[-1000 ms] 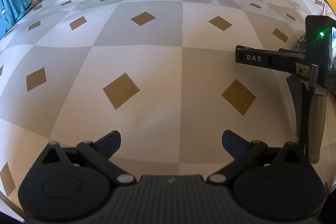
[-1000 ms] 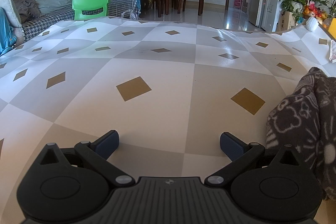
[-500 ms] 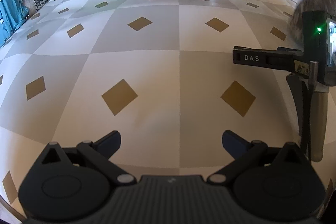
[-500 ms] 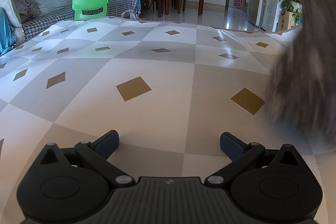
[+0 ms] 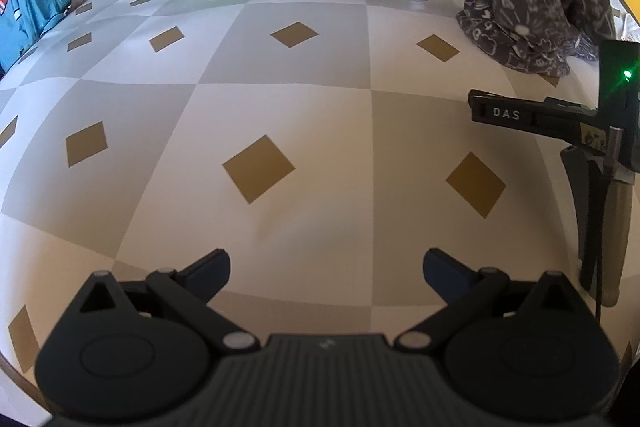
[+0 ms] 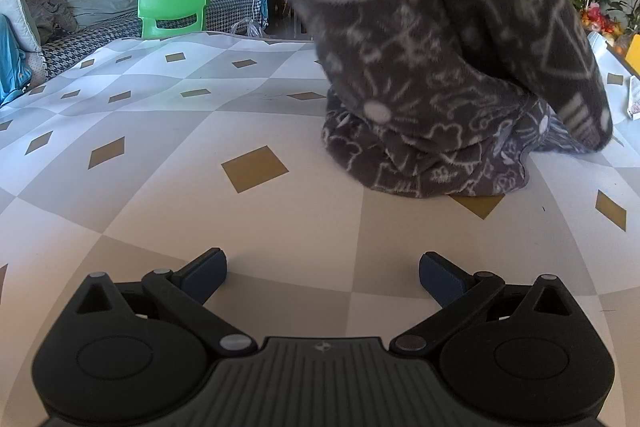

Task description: Fold clothes

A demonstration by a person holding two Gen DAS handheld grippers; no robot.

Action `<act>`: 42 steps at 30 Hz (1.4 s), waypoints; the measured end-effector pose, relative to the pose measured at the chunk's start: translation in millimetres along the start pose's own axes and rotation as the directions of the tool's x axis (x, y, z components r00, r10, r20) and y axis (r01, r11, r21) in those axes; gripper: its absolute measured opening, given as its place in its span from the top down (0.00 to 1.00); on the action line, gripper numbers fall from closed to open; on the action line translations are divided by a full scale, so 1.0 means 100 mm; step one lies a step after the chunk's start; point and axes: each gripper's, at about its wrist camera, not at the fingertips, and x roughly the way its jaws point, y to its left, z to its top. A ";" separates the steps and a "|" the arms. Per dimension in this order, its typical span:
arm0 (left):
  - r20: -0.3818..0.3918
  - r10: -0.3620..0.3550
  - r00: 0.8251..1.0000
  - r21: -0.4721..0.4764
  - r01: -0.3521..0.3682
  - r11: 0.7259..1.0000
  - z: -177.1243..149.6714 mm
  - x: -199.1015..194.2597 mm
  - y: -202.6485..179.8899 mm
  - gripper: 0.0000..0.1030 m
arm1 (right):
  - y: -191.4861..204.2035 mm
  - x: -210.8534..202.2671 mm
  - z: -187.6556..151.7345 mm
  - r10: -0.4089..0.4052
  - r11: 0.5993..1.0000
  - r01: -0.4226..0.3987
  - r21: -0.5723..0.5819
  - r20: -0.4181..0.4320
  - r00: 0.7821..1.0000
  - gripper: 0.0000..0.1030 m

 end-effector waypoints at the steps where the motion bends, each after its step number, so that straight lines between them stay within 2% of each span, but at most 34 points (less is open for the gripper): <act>1: -0.001 0.000 1.000 -0.002 0.000 1.000 0.00 0.00 0.00 0.00 | 0.00 0.00 0.00 0.000 1.000 0.000 0.000 0.000 1.000 0.00; 23: -0.014 -0.005 1.000 0.019 0.006 1.000 -0.03 0.04 -0.10 0.00 | 0.00 0.00 0.00 0.000 1.000 0.000 0.000 0.000 1.000 0.00; 38: 0.023 0.083 0.996 0.003 -0.083 0.997 0.01 0.01 0.06 0.00 | 0.00 0.00 0.00 0.000 1.000 0.000 0.000 0.000 1.000 0.00; 42: 0.010 0.043 0.999 -0.021 -0.043 0.999 0.00 0.00 0.11 0.00 | 0.00 0.00 0.00 0.000 1.000 0.000 0.000 0.000 1.000 0.00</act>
